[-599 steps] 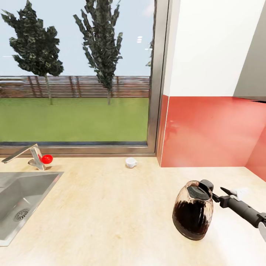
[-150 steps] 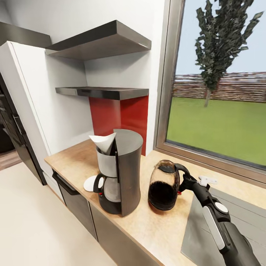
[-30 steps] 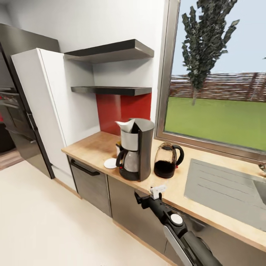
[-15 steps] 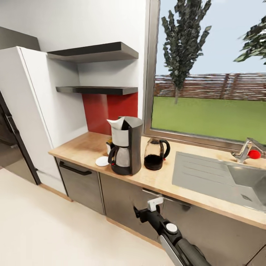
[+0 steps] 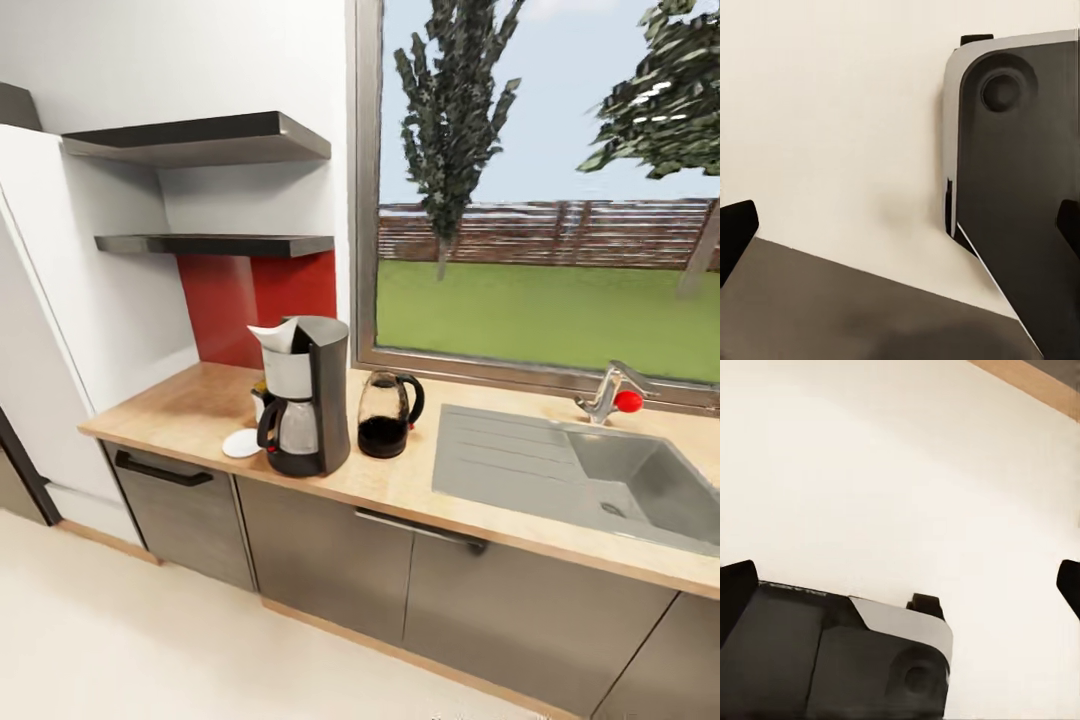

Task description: Set up a coffee station on the kitchen countertop: keep the coffee maker on the countertop, move the bottle of coffee from the kitchen shelf to the counter next to the coffee maker, place a paper coffee filter on top of the coffee maker, put the saucer next to the coffee maker with the coffee cup on the saucer, and place the electric kettle next to the coffee maker.

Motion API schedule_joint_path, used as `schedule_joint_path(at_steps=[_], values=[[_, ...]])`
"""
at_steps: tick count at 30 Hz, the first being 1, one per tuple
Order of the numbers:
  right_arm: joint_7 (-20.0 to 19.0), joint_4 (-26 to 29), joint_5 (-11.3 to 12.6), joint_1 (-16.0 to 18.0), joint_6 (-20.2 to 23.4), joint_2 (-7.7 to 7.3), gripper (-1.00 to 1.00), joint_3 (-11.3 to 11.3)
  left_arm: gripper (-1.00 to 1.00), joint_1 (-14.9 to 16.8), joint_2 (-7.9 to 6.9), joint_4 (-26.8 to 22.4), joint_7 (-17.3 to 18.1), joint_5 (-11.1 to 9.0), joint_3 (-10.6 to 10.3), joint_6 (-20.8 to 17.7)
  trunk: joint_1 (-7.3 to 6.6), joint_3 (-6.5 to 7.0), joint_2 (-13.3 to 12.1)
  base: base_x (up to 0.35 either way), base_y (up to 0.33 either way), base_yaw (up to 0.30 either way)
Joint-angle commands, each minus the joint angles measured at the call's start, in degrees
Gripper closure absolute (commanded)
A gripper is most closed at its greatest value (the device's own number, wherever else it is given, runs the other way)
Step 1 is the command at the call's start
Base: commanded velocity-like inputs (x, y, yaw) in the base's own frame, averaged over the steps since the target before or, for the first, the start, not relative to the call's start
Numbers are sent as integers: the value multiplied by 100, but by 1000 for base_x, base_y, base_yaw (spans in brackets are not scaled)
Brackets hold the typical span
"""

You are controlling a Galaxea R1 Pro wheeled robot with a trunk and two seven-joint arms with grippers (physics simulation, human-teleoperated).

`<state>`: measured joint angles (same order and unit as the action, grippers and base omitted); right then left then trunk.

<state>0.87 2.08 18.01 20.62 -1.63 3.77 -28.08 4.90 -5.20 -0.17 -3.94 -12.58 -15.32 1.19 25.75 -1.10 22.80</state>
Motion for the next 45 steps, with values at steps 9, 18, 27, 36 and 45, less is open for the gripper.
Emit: schedule_joint_path(at_steps=[9, 18, 27, 36, 45], values=[[848, -67, 1671, -385, 820, -2, -100, -35, -100, -6, -9, 8, -8, -46, -50, 377, 3, -11, 11, 0, 0, -246], [892, -60, 2625, -489, 880, 15, -100, -57, -100, -6, -30, 8, 42, 8, -89, 376, 3, -11, 11, 0, 0, -16], [889, -59, 2643, -489, 852, 20, -100, -59, -100, -4, -30, 8, 43, -11, -71, 364, 3, -11, 11, 0, 0, 0], [825, -53, 2639, -489, 811, 14, -100, -65, -100, -7, -42, 31, -15, -43, -46, 315, 3, -11, 11, 0, 0, -4], [575, -58, 2629, -489, 812, 6, -100, -71, -100, -6, -2, 35, -18, -8, -62, 353, 3, -11, 11, 0, 0, -209]])
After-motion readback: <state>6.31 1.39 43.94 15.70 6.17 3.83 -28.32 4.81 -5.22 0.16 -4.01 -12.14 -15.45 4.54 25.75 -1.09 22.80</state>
